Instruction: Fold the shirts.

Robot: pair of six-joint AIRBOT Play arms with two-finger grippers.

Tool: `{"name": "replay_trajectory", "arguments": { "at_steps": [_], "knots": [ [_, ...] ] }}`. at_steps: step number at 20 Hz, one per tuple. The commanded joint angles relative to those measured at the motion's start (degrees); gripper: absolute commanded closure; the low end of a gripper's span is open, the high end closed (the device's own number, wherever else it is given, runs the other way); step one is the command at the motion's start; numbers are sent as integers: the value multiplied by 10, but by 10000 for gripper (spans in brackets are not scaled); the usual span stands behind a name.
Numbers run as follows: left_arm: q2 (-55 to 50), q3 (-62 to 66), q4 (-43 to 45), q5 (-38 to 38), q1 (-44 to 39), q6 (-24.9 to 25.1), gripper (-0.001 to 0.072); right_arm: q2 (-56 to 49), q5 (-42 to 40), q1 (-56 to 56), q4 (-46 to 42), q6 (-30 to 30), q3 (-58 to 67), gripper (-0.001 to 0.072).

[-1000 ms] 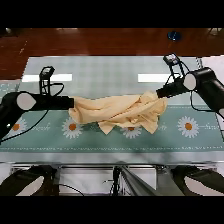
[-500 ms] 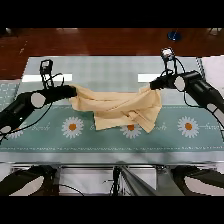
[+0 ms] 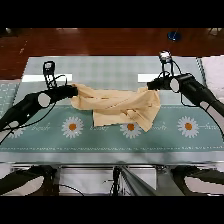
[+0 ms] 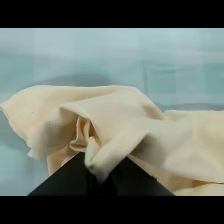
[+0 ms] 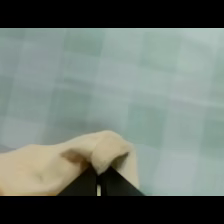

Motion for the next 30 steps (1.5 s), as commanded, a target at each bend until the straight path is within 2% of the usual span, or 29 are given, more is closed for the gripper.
{"name": "replay_trajectory", "arguments": {
  "at_steps": [1, 2, 4, 5, 8, 10, 12, 14, 17, 19, 22, 24, 26, 27, 28, 29, 30],
  "knots": [
    [-6, 1, 0, -1, 0, 0, 599, 11, 24, 0, -6, 4, 1, 484],
    [-5, 1, 0, -1, 0, 0, 507, 24, 38, 0, -19, 4, 1, 428],
    [-3, 6, 0, -2, 3, 0, 255, 61, 79, -1, -82, 4, 5, 386],
    [1, 9, 0, -7, 6, 0, 170, 80, 110, -5, -120, 4, 13, 292],
    [24, 24, 1, -61, 43, 0, 160, 125, 184, -49, -186, -10, 30, 154],
    [41, 28, 0, -115, 87, 0, 160, 135, 236, -106, -166, -25, 30, 118],
    [52, 28, 1, -179, 132, 0, 160, 126, 292, -177, -88, -73, 30, 118],
    [51, 28, 0, -246, 174, 8, 160, 113, 313, -239, 24, -142, 30, 119],
    [50, 28, -7, -316, 199, 92, 160, 99, 314, -297, 184, -210, 30, 119],
    [50, 28, -43, -336, 203, 148, 160, 92, 314, -308, 242, -239, 30, 120],
    [40, 28, -169, -343, 219, 236, 160, 86, 320, -308, 260, -247, 30, 123],
    [15, 28, -267, -384, 245, 298, 160, 83, 327, -308, 263, -257, 30, 123],
    [-25, 28, -324, -438, 275, 344, 145, 82, 331, -308, 262, -263, 30, 123],
    [-45, 28, -336, -457, 287, 354, 87, 82, 332, -308, 262, -264, 30, 123],
    [-69, 28, -349, -477, 299, 358, 62, 82, 332, -308, 263, -264, 30, 123],
    [-90, 28, -357, -492, 306, 360, -13, 82, 332, -308, 263, -264, 30, 123],
    [-110, 28, -363, -501, 308, 360, -13, 82, 332, -308, 262, -264, 30, 123]
  ]
}}
